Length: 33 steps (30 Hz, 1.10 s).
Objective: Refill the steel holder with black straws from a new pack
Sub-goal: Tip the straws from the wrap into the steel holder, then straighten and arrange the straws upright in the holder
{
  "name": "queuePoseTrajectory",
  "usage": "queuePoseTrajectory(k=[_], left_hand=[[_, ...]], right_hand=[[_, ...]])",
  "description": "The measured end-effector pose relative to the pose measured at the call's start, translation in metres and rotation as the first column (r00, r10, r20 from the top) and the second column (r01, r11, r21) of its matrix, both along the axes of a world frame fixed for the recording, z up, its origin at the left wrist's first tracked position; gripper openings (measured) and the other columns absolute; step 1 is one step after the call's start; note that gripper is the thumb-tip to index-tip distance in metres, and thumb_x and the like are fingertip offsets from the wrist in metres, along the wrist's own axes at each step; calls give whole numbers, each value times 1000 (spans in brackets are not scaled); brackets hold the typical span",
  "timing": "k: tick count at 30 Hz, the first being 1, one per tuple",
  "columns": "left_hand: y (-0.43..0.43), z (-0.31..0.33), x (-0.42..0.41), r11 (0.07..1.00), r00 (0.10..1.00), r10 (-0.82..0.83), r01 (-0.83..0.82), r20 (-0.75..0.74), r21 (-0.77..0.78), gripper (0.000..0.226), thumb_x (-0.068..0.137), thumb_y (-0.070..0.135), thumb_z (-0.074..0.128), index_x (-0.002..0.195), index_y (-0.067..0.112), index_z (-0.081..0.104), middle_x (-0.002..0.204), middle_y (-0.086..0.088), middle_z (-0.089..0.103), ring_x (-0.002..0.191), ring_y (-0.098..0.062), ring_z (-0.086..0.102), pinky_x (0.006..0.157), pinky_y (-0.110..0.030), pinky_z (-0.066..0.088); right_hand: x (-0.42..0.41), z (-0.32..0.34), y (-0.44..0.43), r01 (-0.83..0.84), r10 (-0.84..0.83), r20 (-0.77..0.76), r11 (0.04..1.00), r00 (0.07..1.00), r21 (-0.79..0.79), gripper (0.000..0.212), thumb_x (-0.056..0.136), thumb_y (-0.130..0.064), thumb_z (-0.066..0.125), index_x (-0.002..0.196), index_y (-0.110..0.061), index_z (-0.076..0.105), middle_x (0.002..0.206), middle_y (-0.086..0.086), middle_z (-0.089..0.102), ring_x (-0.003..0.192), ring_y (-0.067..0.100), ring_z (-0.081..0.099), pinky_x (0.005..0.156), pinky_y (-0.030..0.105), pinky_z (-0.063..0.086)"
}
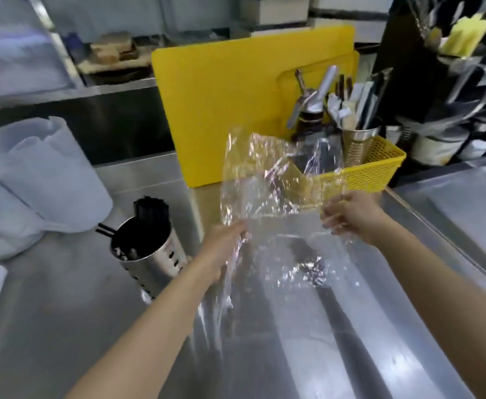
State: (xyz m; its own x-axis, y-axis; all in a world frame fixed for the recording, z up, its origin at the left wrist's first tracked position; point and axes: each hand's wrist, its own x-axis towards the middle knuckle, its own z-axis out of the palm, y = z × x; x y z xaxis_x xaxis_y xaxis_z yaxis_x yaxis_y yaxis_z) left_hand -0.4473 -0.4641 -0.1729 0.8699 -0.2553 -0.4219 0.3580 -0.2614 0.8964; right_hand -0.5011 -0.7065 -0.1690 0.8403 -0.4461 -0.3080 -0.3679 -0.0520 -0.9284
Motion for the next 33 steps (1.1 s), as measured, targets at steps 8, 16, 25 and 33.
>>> queuePoseTrajectory(k=[8,16,25,33], left_hand=[[6,-71,-34,990,995,-20,34,-100,140,18,81,14,69,72,10,53,65,-13,58,57,-24,54,68,-49,54],[0,-89,-44,840,978,-205,159,31,518,48,75,56,60,95,13,49,89,-8,65,81,-30,67,75,-37,55],[35,-44,-30,700,894,-444,303,62,647,48,86,46,56,126,20,49,123,-1,57,109,-20,57,92,-29,44],[93,35,-27,981,891,-106,20,441,195,10,83,34,64,91,28,64,87,0,69,79,-17,65,78,-31,51]], right_hand=[[-52,-79,-30,-15,13,-236,1000,972,-7,10,83,6,57,81,-2,61,67,12,62,37,10,57,35,16,42],[-55,-104,-44,-81,-45,-344,936,938,-343,18,74,-3,72,70,-4,54,60,14,54,47,22,51,46,24,40],[-19,-41,-40,-290,-68,-436,653,898,-699,49,85,-31,64,119,1,50,119,23,58,111,38,53,87,40,43],[45,39,62,-285,370,60,800,927,-528,48,81,-29,68,121,-7,53,106,2,58,98,19,57,78,31,45]])
